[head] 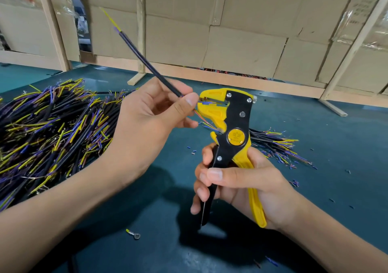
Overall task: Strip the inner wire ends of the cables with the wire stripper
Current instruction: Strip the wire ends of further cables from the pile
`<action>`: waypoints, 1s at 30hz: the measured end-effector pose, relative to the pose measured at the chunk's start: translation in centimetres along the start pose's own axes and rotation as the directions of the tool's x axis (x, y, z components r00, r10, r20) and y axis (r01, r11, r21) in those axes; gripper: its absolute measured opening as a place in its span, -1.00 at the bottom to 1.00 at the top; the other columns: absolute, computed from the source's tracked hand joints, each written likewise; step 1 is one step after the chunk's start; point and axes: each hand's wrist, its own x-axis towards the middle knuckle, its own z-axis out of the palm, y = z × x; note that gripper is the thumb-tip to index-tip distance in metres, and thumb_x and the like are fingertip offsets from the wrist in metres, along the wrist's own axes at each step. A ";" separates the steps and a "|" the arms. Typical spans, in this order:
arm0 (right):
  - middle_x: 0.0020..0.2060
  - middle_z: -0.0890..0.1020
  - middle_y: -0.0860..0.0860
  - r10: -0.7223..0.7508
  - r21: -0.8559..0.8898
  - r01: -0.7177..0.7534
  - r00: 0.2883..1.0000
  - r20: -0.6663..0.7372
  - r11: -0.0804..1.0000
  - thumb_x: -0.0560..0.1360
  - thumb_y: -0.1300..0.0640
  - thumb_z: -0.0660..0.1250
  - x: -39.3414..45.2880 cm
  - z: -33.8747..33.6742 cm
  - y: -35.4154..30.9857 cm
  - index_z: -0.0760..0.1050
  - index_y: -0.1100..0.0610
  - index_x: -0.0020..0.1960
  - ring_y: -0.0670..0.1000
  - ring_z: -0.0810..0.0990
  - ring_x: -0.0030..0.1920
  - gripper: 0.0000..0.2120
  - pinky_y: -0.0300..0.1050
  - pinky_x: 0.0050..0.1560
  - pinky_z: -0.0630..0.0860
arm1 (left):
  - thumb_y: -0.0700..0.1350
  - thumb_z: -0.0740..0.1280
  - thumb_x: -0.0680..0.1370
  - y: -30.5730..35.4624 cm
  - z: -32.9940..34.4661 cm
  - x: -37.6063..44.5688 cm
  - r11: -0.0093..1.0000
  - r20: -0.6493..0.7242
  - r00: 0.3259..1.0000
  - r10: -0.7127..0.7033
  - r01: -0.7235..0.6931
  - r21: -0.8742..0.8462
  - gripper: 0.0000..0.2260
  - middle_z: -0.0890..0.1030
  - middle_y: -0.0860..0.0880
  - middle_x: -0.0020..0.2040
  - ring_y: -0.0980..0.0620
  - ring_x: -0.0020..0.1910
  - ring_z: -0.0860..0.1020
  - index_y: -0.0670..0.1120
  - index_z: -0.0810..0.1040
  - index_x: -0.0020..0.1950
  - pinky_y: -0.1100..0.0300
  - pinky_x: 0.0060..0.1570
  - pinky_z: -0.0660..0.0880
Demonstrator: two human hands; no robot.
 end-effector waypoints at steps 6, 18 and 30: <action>-0.23 0.51 0.16 -0.012 0.000 0.012 1.000 -0.013 1.000 0.48 0.37 0.35 0.0 0.1 0.0 0.51 0.21 0.02 0.16 0.55 -0.24 -0.85 0.22 -0.11 0.58 | -0.23 0.38 0.53 0.4 -0.2 0.2 0.996 0.081 0.996 0.033 -0.039 0.075 -0.88 0.61 -0.05 -0.20 -0.09 -0.27 0.61 -0.16 0.54 0.06 0.08 -0.14 0.60; -0.25 0.50 0.15 -0.005 -0.058 0.002 0.999 -0.050 0.998 0.45 0.34 0.39 0.1 0.2 0.0 0.50 0.22 0.00 0.17 0.54 -0.26 -0.85 0.23 -0.12 0.58 | -0.20 0.44 0.47 1.1 -1.1 0.9 0.955 0.094 0.992 0.079 -0.102 0.278 -0.92 0.49 -0.27 -0.32 0.02 -0.44 0.47 -0.06 0.59 -0.13 0.24 -0.35 0.43; -0.29 0.50 0.16 -0.022 -0.106 0.017 0.999 -0.044 0.994 0.45 0.34 0.39 0.0 -0.4 -0.1 0.52 0.23 -0.03 0.18 0.54 -0.28 -0.88 0.20 -0.15 0.58 | -0.25 0.48 0.45 1.7 -0.9 0.7 0.970 0.079 0.990 0.117 -0.131 0.204 -0.83 0.63 -0.18 -0.29 -0.26 -0.44 0.53 -0.04 0.54 -0.22 0.06 -0.44 0.51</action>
